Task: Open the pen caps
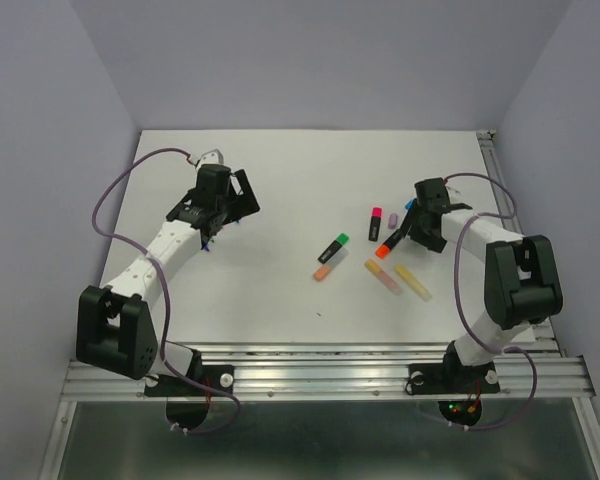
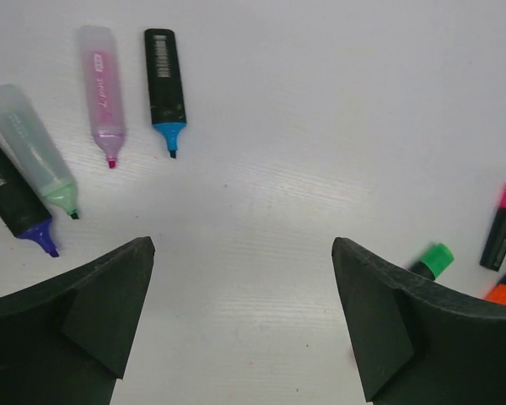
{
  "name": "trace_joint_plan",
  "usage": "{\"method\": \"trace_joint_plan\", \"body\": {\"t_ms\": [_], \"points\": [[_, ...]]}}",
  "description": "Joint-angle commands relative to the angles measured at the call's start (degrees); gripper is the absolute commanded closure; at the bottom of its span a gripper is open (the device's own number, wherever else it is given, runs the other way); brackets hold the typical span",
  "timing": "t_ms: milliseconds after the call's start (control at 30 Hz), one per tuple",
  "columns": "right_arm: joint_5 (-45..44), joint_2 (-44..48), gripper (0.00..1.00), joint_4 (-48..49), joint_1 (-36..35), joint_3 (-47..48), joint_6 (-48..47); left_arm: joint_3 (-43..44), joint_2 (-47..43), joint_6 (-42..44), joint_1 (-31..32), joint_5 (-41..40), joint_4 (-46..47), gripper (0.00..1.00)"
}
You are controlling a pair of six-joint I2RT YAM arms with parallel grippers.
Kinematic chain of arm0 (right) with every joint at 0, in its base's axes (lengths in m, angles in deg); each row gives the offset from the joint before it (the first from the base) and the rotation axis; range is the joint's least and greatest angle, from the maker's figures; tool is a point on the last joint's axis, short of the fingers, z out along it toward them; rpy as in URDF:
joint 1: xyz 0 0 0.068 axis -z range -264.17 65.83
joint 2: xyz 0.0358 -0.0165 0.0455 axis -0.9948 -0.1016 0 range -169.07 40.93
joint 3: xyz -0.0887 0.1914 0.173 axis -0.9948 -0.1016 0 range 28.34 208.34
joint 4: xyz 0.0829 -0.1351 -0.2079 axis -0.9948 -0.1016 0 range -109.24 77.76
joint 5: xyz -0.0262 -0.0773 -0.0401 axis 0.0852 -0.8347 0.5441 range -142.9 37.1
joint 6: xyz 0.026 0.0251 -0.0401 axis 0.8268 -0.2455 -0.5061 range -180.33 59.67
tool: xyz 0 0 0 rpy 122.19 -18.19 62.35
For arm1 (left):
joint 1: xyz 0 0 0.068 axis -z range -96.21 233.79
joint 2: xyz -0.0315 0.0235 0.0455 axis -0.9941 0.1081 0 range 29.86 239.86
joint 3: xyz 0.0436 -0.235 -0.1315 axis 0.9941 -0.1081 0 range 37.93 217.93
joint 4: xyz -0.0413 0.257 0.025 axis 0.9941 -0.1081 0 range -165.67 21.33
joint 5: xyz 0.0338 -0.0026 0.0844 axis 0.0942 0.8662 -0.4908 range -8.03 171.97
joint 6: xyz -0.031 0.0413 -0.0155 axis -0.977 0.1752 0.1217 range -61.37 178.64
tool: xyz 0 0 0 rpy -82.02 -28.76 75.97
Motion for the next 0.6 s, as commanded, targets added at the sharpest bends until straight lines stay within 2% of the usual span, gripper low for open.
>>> {"method": "trace_joint_plan", "body": {"t_ms": [0,33,100,233,567], "points": [[0.3,7.5,0.18,-2.2,0.4,0.8,0.6,-2.3,-4.4,3.0,3.6,5.2,4.5,0.01],[0.8,10.5,0.00,-2.2,0.4,-0.8,1.0,-3.7,-5.2,3.6,4.1,7.6,6.6,0.01],[3.1,15.5,0.00,-1.5,0.4,-4.1,2.0,-5.3,-5.9,3.9,6.0,10.4,9.0,0.01],[6.1,24.2,0.00,-0.4,0.4,-8.7,3.5,-5.2,-5.3,4.3,10.4,9.9,9.5,0.01],[14.7,47.4,0.00,4.8,0.4,-25.7,6.8,-1.9,4.7,3.2,22.2,10.2,10.0,0.01]]}}
